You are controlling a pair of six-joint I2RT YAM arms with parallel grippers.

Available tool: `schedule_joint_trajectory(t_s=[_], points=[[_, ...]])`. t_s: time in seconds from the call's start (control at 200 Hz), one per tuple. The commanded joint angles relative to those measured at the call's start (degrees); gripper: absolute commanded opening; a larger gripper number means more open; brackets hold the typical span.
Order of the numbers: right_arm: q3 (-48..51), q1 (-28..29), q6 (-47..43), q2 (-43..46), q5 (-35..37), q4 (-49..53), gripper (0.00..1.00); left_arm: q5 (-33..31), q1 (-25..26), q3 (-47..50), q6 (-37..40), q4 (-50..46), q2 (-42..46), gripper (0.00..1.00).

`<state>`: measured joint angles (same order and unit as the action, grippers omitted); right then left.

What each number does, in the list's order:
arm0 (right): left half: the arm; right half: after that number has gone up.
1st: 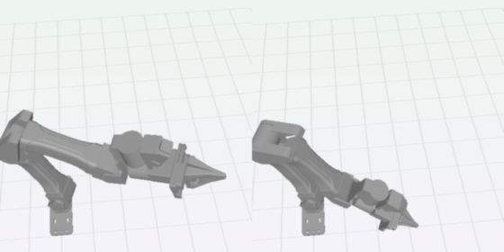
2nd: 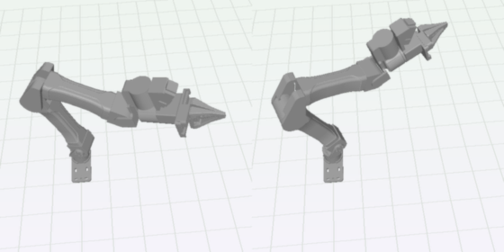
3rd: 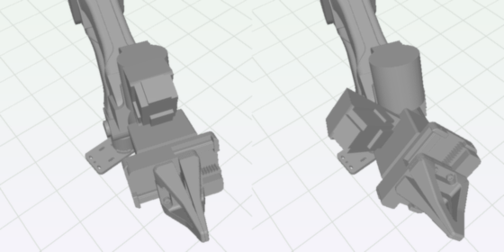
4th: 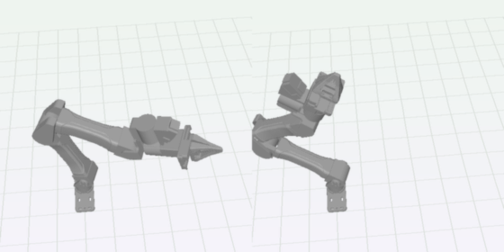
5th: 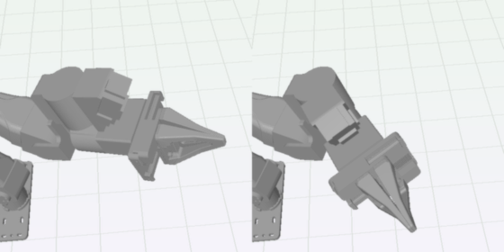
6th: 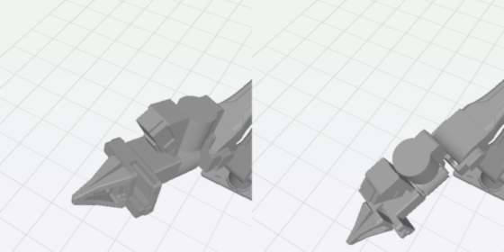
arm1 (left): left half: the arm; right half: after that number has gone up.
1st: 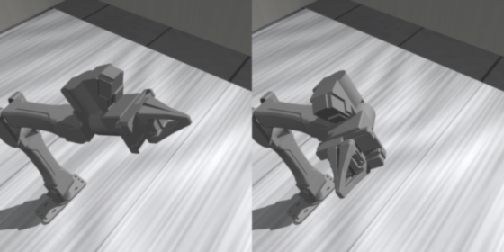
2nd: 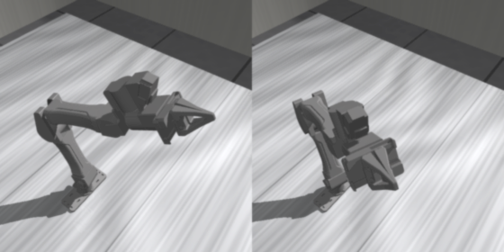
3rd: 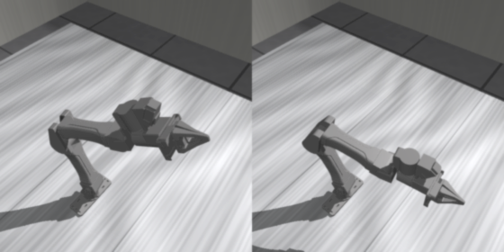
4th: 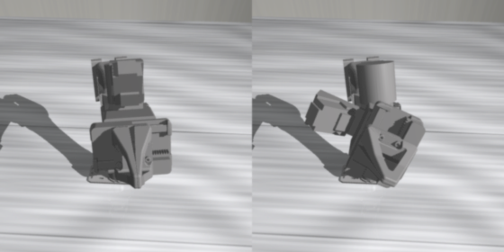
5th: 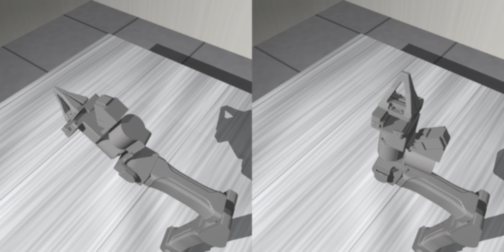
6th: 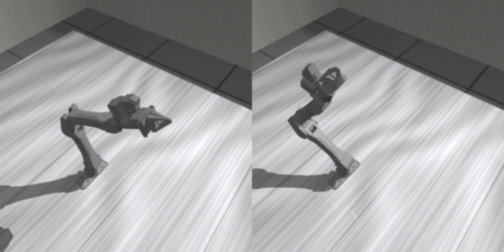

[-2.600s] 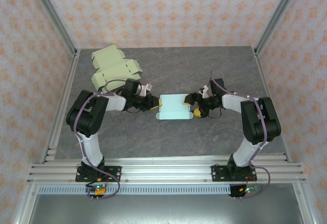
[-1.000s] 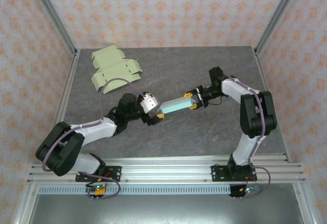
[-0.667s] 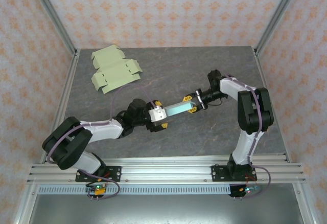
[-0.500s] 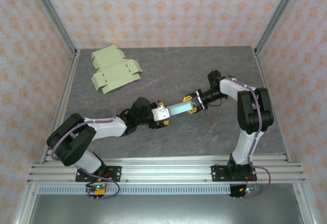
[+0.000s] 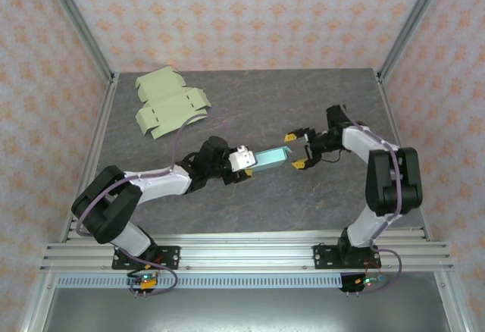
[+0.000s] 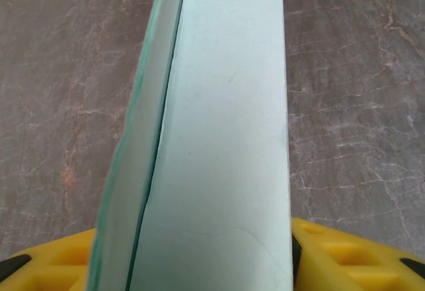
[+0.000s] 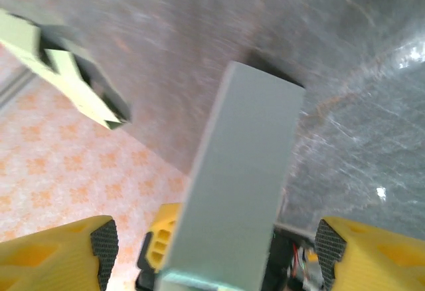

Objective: Fold the paper box

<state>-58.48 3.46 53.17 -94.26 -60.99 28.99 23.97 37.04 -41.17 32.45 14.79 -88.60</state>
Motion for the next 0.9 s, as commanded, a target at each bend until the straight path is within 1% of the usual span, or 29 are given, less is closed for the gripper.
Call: schedule_joint_trajectory(t_s=[0.0,0.065,0.12,0.235,0.31,0.365,0.455,0.48,0.566,0.631,0.666,0.726,0.776,0.896], points=[[1.32,-0.65,-6.83,4.60,7.08,-3.17,0.79,3.61,-2.14,-2.79,-2.88,-2.36,-1.76,0.59],[1.60,-0.57,-14.73,6.22,9.31,-1.26,0.78,4.89,-3.30,-4.00,-4.24,-2.68,-2.36,0.59],[2.69,-0.36,-21.94,8.17,10.64,-0.92,0.74,5.56,-3.79,-4.67,-4.39,-2.91,-2.75,0.59],[5.17,1.14,-35.67,13.63,17.86,-0.27,0.69,7.43,-4.71,-6.43,-4.32,-4.51,-4.06,0.59],[7.74,2.80,-44.33,18.33,20.28,-3.33,0.68,8.55,-4.95,-7.24,-3.83,-5.72,-4.70,0.59],[9.49,4.91,-50.05,21.49,23.73,-5.99,0.67,9.60,-4.93,-7.13,-3.22,-5.78,-4.87,0.59],[10.97,8.31,-59.90,24.10,27.03,-10.50,0.65,10.49,-4.96,-7.08,-3.14,-5.47,-5.17,0.58],[11.02,9.13,-62.09,24.15,28.28,-11.70,0.63,10.68,-4.95,-7.17,-3.05,-5.54,-5.26,0.58],[9.18,10.57,-67.03,21.53,30.40,-12.97,0.56,11.08,-4.95,-7.57,-2.72,-5.82,-5.68,0.58],[6.53,10.97,-69.97,18.14,28.28,-11.37,0.48,11.10,-4.98,-7.85,-2.60,-6.06,-5.92,0.58],[5.48,11.43,-71.24,16.52,27.21,-10.82,0.46,11.10,-5.00,-8.04,-2.48,-6.16,-6.03,0.58],[3.80,12.82,-73.45,14.20,27.27,-9.90,0.44,11.14,-4.97,-8.05,-2.32,-6.17,-5.91,0.58],[2.68,13.85,-74.48,12.73,28.84,-9.66,0.44,10.94,-4.98,-8.01,-2.15,-6.09,-5.80,0.58],[0.54,14.20,-74.70,10.70,28.94,-10.69,0.44,10.82,-5.12,-8.47,-1.38,-7.01,-5.84,0.57]])
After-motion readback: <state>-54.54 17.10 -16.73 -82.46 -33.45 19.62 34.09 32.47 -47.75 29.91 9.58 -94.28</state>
